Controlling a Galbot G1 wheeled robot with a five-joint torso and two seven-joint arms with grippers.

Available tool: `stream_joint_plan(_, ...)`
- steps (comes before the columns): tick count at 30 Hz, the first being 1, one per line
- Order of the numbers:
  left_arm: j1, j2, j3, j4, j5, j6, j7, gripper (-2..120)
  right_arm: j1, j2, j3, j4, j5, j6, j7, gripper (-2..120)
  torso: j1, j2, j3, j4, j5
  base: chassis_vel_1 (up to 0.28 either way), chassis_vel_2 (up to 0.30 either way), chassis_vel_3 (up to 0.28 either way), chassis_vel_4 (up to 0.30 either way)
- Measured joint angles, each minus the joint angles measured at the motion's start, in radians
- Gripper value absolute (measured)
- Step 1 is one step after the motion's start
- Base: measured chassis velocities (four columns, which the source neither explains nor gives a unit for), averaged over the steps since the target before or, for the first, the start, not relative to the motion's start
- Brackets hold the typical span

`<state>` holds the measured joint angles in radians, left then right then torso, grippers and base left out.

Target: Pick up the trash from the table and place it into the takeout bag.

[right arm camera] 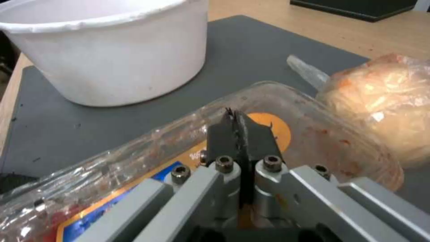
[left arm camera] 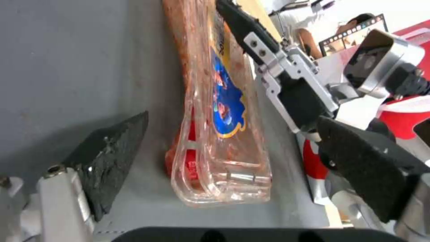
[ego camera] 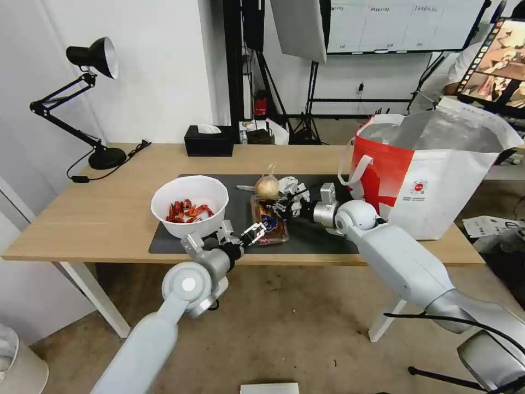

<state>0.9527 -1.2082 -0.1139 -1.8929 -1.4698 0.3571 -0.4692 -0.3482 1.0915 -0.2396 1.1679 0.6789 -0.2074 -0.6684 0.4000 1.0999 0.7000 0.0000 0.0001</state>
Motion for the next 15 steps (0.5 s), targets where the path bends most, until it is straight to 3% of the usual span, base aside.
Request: stream_joint_plan(15, -0.005, -0.002, 0.005, 0.004, -0.002, 0.0, -0.002, 99, -0.004, 0.004, -0.006, -0.011, -0.001, -0.009, -0.012, 0, 0.0, 0.0, 0.0, 0.0001, 0.0, 0.0, 0.0, 0.0, 0.0)
